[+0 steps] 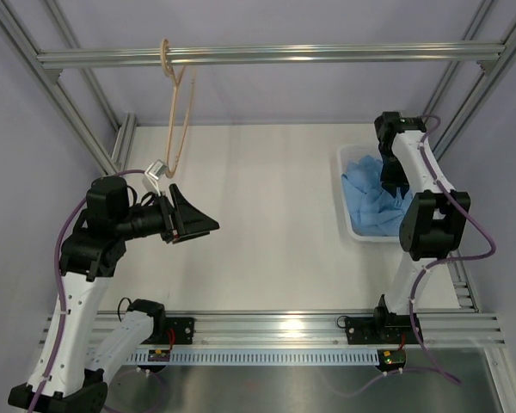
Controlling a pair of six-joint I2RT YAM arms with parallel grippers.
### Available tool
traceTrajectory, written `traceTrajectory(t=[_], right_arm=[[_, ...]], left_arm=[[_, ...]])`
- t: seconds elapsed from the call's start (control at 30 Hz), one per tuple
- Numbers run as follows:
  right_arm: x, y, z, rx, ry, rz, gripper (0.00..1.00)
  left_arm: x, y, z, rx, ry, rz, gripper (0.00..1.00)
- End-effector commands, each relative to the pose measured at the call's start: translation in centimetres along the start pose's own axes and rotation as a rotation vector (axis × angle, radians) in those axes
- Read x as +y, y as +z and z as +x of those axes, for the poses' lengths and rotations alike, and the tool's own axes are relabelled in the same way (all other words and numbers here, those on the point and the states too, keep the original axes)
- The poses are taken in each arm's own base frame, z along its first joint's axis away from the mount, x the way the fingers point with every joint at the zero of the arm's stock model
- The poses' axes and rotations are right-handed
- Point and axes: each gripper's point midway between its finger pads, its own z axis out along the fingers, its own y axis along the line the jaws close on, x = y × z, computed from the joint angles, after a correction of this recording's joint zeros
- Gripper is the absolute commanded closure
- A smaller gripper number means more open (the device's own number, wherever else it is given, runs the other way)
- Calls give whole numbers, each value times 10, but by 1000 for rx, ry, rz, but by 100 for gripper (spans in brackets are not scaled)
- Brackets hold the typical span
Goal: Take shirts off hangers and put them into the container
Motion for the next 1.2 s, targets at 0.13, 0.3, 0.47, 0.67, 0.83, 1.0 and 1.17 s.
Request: traceTrajectory(t=[0.13,0.3,0.47,0.67,0.83,1.0,1.17], right_arm=[[-59,-93,-23,-263,168,-19,54],[-56,-160,-20,-428,185,-260,37],[-11,-208,15,-493,63,-527,16],[40,-223,73,-443,-115,-633,1],[47,-238,102,-500,-150,-740,1],[44,-258,115,-575,-176,-851,0],[51,-262,125,-571,-234,-890,0]], left_arm=[[-11,-4,0,-17,19,32,24],[-11,-6,1,-23,33,32,23],[-4,-7,4,-26,33,5,1],[5,-8,7,-44,29,-32,1],[19,-17,10,-76,68,-135,1],[29,-22,10,-106,127,-182,1],[38,-21,14,-118,129,-186,1]])
